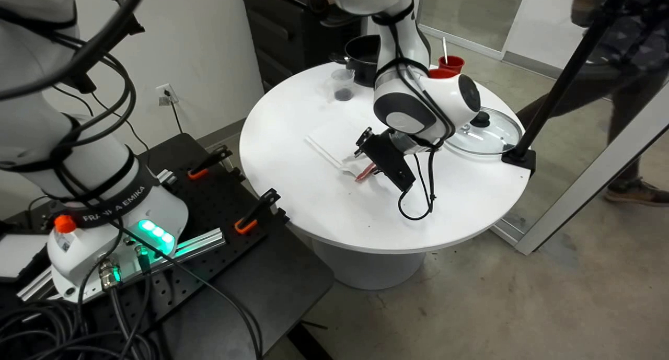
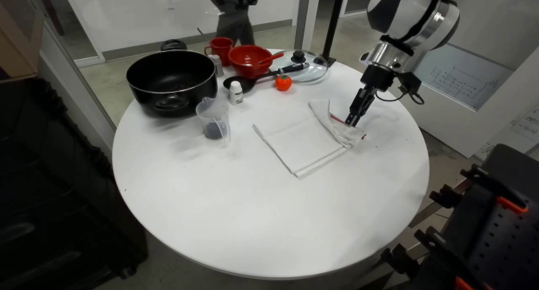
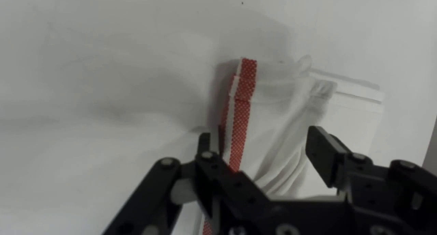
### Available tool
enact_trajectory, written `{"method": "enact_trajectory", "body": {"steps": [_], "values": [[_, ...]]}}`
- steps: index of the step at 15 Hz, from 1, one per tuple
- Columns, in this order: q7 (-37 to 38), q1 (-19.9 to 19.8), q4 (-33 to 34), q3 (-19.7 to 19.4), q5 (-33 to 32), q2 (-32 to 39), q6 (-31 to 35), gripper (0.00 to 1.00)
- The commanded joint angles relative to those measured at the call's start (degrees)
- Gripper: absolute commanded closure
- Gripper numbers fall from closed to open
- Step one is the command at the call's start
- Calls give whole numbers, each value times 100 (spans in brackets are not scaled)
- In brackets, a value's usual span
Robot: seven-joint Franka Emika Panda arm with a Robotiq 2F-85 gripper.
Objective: Fold the towel
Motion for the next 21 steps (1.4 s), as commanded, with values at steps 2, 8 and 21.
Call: {"method": "enact_trajectory", "body": {"steps": [2, 8, 21], "values": [[-449, -140, 214, 36, 468, 64, -320, 72], [-581, -128, 323, -37, 787, 83, -464, 100], [-183, -117, 1136, -543, 1508, 91, -1070, 99]]}}
